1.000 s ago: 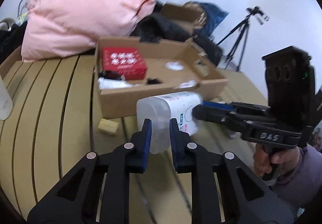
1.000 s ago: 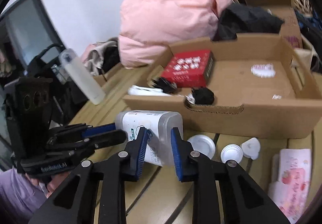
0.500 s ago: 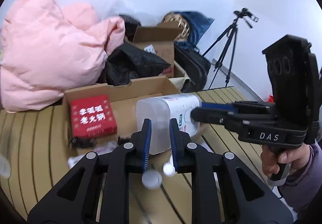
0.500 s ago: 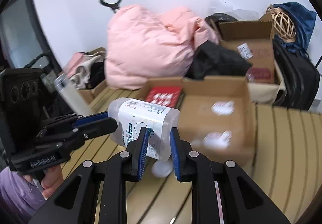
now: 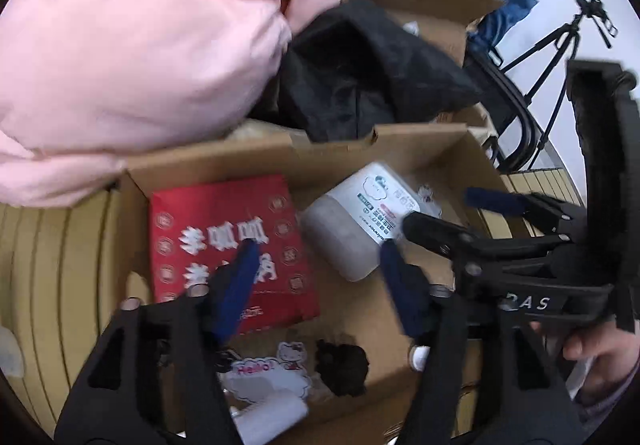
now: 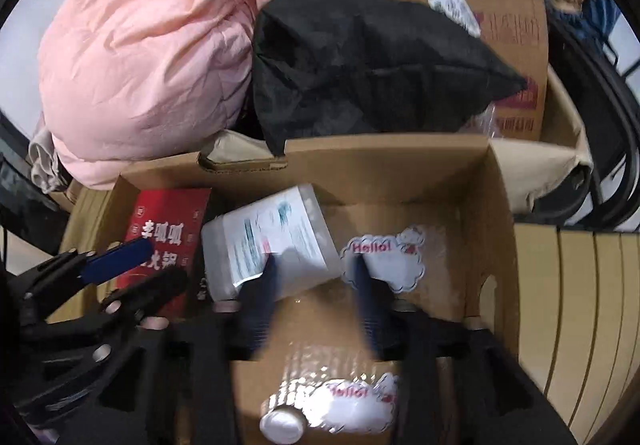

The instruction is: Organize objects

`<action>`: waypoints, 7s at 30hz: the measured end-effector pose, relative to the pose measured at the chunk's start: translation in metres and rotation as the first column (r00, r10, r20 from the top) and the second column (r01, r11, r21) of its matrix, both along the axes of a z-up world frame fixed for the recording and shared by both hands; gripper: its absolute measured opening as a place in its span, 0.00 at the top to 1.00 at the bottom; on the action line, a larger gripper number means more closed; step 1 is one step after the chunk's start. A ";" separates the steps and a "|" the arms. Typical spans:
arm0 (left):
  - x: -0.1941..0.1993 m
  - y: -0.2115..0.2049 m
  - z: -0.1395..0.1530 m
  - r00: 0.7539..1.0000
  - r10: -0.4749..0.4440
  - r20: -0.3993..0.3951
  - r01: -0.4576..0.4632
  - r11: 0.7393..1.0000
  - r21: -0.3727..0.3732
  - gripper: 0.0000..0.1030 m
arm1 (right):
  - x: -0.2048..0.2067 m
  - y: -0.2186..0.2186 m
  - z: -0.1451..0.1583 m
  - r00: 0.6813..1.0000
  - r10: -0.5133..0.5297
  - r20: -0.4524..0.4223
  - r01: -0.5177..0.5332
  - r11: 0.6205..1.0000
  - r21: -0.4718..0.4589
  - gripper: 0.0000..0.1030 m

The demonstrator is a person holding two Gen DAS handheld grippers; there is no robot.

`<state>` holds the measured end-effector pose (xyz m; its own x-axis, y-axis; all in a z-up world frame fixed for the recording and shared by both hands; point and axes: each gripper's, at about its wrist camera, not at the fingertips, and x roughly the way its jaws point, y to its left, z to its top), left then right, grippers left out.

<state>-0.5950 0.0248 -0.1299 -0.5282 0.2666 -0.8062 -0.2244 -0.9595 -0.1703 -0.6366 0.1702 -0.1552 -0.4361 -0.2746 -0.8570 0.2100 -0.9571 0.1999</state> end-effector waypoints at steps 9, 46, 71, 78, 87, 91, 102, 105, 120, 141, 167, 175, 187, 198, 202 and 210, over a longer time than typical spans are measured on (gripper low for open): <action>0.078 -0.020 0.074 0.988 0.008 -0.155 -0.026 0.993 -0.117 0.12 | 0.043 0.026 0.034 0.997 -0.014 -0.074 0.020 0.997 0.075 0.00; 0.448 -0.033 0.088 0.974 0.160 -0.160 -0.186 0.969 -0.163 0.00 | 0.478 0.041 0.084 0.987 0.045 -0.154 -0.036 0.997 0.061 0.00; 0.222 -0.090 -0.005 0.989 -0.025 -0.149 0.004 0.990 -0.139 0.05 | 0.289 -0.028 0.028 0.929 0.274 -0.249 -0.276 0.961 0.025 0.23; 0.171 -0.090 -0.051 0.996 -0.031 -0.079 0.023 0.995 -0.096 0.31 | 0.230 -0.062 -0.020 0.927 0.318 -0.201 -0.298 0.947 0.120 0.39; 0.166 -0.087 -0.067 0.996 -0.014 -0.092 0.001 0.991 -0.132 0.72 | 0.200 -0.064 -0.047 0.928 0.340 -0.151 -0.324 0.938 0.121 0.65; 0.172 -0.093 -0.061 0.998 0.007 -0.068 -0.012 0.998 -0.068 0.74 | 0.201 -0.064 -0.051 0.930 0.338 -0.143 -0.322 0.939 0.123 0.75; 0.280 -0.097 0.030 0.971 0.035 -0.237 -0.032 0.999 0.016 0.74 | 0.258 -0.045 -0.002 0.913 0.339 -0.227 -0.334 0.941 0.063 0.98; 0.292 -0.094 0.039 0.969 0.028 -0.244 -0.023 0.999 0.023 0.74 | 0.274 -0.040 0.006 0.909 0.341 -0.239 -0.336 0.940 0.063 0.97; 0.268 -0.095 -0.001 0.987 0.066 -0.148 -0.068 0.998 -0.013 0.74 | 0.205 -0.063 -0.036 0.913 0.351 -0.208 -0.342 0.936 0.078 0.20; 0.261 -0.063 0.064 0.985 -0.025 -0.171 0.032 0.999 0.039 0.74 | 0.293 0.010 0.068 0.934 0.234 -0.270 -0.208 0.971 0.120 0.57; 0.018 0.008 0.023 0.999 0.037 -0.001 -0.037 0.999 -0.014 0.30 | -0.008 0.023 0.027 0.986 -0.046 -0.159 0.056 0.996 0.063 0.00; 0.156 -0.045 0.086 0.994 0.081 -0.067 -0.085 0.994 -0.064 0.12 | 0.092 0.050 0.073 0.992 0.021 -0.126 -0.033 0.995 -0.091 0.00; 0.379 -0.079 0.123 0.948 0.234 -0.216 -0.258 0.962 -0.091 0.00 | 0.344 0.056 0.101 0.984 0.038 -0.177 -0.050 0.997 -0.063 0.00; 0.402 -0.039 0.103 0.981 0.137 -0.137 -0.147 0.987 -0.063 0.00 | 0.422 0.069 0.083 0.991 -0.024 -0.131 0.022 1.000 -0.020 0.00; 0.393 -0.037 0.098 0.984 0.134 -0.120 -0.141 0.989 -0.050 0.00 | 0.421 0.078 0.080 0.990 -0.048 -0.136 0.039 0.997 -0.068 0.00; 0.314 -0.006 0.097 0.959 -0.149 -0.239 0.132 0.987 -0.086 0.04 | 0.375 0.065 0.072 0.988 0.033 -0.153 -0.039 0.999 -0.035 0.16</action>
